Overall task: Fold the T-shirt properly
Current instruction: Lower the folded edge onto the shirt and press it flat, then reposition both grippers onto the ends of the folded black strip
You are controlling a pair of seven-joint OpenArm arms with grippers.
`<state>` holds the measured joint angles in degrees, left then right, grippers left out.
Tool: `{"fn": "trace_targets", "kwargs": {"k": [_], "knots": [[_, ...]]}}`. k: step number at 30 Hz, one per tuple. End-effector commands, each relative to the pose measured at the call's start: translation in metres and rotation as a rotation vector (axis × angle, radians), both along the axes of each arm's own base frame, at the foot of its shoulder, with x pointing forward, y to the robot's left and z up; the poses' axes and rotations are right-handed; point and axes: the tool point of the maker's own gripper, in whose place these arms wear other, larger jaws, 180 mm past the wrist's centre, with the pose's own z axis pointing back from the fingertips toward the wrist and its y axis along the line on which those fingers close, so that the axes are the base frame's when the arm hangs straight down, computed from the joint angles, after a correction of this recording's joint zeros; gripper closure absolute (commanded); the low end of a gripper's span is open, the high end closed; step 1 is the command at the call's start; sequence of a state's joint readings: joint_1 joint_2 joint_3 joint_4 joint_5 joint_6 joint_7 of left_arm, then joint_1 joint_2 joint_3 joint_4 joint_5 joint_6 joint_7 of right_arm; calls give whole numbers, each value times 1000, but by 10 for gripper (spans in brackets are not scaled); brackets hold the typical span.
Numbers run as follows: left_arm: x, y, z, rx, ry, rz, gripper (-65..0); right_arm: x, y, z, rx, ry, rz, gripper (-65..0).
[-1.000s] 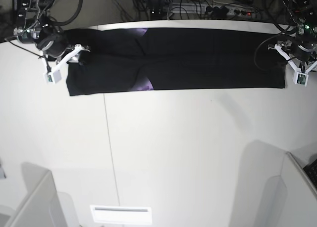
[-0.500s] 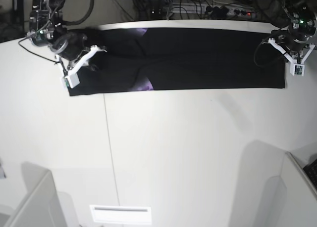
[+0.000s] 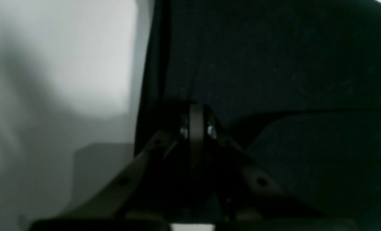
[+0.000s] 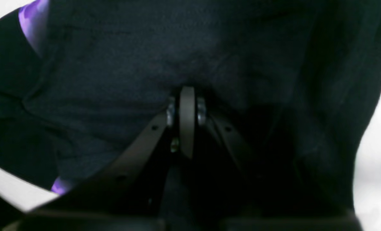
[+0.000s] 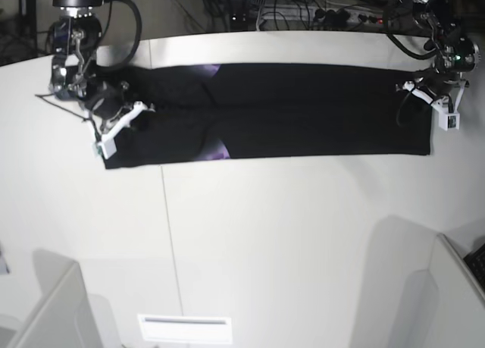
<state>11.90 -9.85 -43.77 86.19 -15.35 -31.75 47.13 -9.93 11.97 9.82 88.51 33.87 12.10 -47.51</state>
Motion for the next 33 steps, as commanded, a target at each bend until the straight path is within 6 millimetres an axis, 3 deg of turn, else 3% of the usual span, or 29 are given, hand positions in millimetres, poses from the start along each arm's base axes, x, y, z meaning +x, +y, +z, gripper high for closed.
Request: {"fn": "trace_targets", "kwargs": {"k": [1,6,11,15,17,21,24,27,29,31,33], "knots": [[2,5,0,15,17,4,0,7,-17,0,-58,8,-18,0],[34,5,20,21,-62,3,0,39,-18,12,-54,-36,-26,0],[54,8,77,132,-194,-35,0,50,-5,55,-73,-127,40,0],[49,2,113,229,-215,-82,0,45,18,94,-58,-196,95,0],[43,4,126,260,-212,-66,0,38,26,104,-44,-209,120,0],[29,18,137,161,-305,45,0,31,40,110,12,-218,147,0],[17,27,130,41,-354,108,0,28,43,110,32,-213,150,0],[12,33,119,-24,-346,117,-245,27,44,109,34,-212,151,0],[8,37,105,-74,-326,136,-484,27,44,110,36,-212,151,0],[5,39,90,-113,-303,161,-645,27,44,110,36,-212,151,0],[5,42,81,-136,-295,179,-650,27,44,109,36,-210,151,0]]}}
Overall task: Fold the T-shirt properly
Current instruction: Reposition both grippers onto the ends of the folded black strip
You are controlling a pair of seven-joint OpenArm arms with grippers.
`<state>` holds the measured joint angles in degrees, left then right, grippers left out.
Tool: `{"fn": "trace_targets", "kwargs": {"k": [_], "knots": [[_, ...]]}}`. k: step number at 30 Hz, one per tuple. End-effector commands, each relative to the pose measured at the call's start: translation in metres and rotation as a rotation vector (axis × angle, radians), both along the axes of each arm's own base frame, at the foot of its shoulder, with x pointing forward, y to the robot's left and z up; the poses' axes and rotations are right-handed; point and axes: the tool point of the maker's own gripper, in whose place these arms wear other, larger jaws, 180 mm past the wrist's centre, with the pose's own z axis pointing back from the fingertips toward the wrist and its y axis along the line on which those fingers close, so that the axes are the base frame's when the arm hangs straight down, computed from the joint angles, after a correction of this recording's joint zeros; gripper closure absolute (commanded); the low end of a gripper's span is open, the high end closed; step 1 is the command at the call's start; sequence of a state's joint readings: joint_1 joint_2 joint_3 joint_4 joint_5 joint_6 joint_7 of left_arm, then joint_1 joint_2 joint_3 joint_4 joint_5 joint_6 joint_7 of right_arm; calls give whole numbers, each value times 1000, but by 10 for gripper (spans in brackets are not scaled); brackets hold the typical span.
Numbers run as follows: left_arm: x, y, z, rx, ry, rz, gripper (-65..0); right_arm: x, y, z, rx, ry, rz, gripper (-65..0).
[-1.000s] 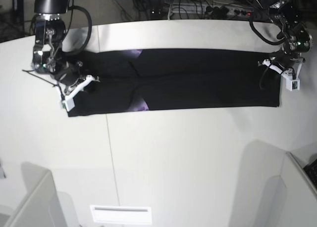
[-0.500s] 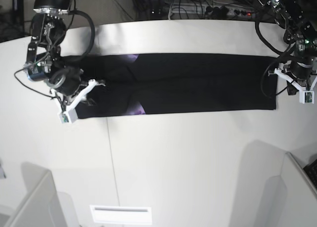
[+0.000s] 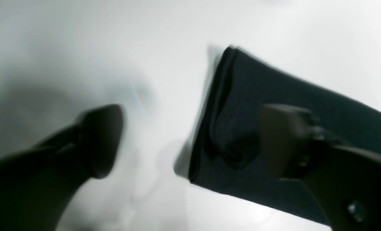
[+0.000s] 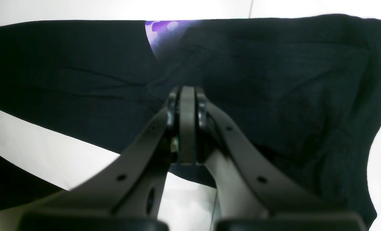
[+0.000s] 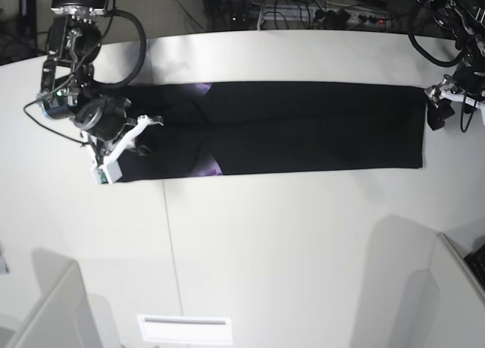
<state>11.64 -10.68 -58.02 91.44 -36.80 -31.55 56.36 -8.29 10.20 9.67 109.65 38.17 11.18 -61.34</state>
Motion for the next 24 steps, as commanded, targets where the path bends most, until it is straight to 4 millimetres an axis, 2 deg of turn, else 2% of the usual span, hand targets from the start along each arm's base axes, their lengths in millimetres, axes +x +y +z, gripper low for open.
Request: {"fn": "trace_targets", "kwargs": {"k": [1,7,12,17,20,24], "knots": [[12,7,15,26,-57,-8,-650,7,-1,12,6,-47,0,0],[32,-18,-23,-42,-9,-112,-650,2,0,8,6,-33,2,0],[31,-31,-56,-122,40,-116,-650,-7,0,1,6,-10,1,0],[30,-42,-67,-150,64,-134,-650,-10,0,-1,6,-2,2,0],[31,-51,-70,-152,81,-168,-456,-13,1,-3,10,4,1,0],[29,-51,-72,-154,85,-165,-217,-15,1,-5,10,11,1,0]]}}
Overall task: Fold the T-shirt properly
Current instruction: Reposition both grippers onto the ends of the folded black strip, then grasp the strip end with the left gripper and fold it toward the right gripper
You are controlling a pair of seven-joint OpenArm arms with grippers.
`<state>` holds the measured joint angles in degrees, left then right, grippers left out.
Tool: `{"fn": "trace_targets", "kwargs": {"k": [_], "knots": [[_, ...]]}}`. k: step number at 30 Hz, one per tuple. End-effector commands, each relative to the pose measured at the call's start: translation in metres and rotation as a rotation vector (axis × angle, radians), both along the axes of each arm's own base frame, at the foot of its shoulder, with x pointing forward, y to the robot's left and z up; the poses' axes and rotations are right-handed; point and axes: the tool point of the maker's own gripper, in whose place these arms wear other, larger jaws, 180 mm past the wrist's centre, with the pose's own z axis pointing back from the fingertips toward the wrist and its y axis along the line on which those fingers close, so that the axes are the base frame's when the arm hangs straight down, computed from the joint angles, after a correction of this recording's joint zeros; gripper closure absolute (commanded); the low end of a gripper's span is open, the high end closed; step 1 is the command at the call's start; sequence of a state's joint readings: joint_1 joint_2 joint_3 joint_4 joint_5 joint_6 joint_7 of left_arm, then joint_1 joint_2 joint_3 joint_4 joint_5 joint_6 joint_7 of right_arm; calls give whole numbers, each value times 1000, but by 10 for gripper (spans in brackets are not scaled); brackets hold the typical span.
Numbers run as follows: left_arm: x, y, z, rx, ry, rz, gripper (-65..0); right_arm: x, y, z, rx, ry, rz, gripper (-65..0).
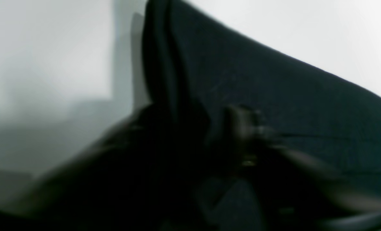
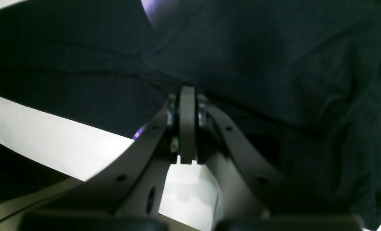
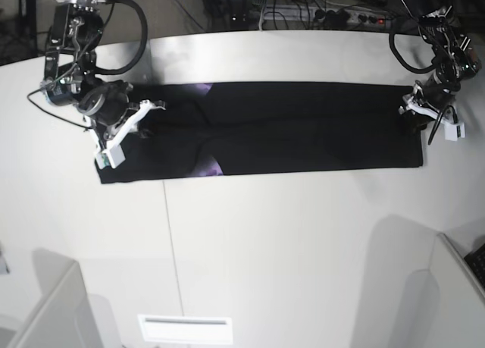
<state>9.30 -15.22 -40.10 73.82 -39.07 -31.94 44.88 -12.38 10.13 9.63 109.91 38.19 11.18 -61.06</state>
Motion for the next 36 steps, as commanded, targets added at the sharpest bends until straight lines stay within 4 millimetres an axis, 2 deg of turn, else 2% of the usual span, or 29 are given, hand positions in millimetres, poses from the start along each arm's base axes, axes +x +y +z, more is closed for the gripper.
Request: {"fn": "trace_targets", "kwargs": {"k": [1,4,5,10,14,17,22,29,36], "knots": [[-9,2,-6,16,57,-15,-160,9,0,12,8,-52,0,0],[-9,4,-5,19,55,-13,-10,6,-1,10,8,-44,-2,0],[-8,4,-3,24,51,-15,0,5,-1,9,8,-41,-2,0],[-6,21,7,66,44,-15,0,3,-1,8,7,-37,-3,0],[-9,43,19,92,21,38,0,1,-3,7,6,-32,-11,0],[-6,54,36,132,-15,52,0,1,-3,7,10,-32,-9,0],[-7,53,64,282,-26,-22,0,1,11,18,125,-45,2,0],[-14,25,70,386,-11,-72,0,6,7,27,177,-65,-24,0],[-1,-51,83,414,-72,-282,0,5,7,25,176,-58,-25,0]]}}
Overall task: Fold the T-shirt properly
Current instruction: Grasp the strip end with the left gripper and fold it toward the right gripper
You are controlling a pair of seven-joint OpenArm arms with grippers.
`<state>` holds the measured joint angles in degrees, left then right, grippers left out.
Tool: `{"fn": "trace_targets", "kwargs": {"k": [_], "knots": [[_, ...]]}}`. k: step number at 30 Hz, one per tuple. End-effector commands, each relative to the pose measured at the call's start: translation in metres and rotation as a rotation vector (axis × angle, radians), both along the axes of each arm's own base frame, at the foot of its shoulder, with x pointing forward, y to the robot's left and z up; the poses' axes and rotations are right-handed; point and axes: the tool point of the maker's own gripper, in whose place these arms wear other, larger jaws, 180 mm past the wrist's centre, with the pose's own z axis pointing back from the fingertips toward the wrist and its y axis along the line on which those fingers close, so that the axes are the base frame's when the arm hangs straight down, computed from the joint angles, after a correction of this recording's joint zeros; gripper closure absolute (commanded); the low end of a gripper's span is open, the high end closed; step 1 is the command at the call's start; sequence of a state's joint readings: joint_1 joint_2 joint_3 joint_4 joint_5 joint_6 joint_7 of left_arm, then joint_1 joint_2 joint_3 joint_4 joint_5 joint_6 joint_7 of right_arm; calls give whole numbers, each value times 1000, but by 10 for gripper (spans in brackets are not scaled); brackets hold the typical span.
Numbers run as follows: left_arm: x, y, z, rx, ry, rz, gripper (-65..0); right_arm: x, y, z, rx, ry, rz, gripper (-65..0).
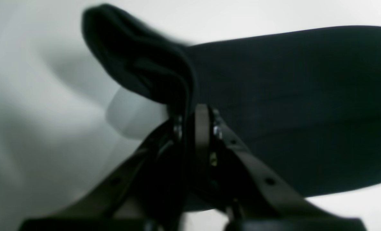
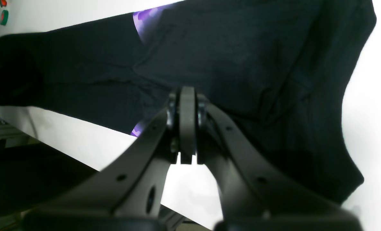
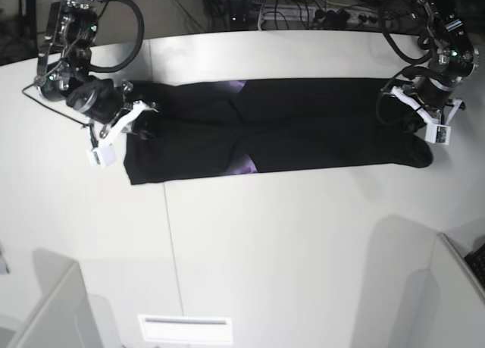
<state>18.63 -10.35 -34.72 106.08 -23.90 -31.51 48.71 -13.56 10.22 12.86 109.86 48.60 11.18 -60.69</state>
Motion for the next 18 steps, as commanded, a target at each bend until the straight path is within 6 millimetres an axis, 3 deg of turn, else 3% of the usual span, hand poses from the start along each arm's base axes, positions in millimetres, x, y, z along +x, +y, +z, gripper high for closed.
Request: {"fn": "trace_targets", "kwargs": {"k": [1,9,18], "knots": [[5,-6,10,6,-36,-22,0,6,0,10,9,-42,0,0],[6,-70,2,-72,12,-131,0,5,0,9,7,-37,1,0],[8,-117,-8,-150,43,-190,0,4,-1,9,5,-33,3,0]]}}
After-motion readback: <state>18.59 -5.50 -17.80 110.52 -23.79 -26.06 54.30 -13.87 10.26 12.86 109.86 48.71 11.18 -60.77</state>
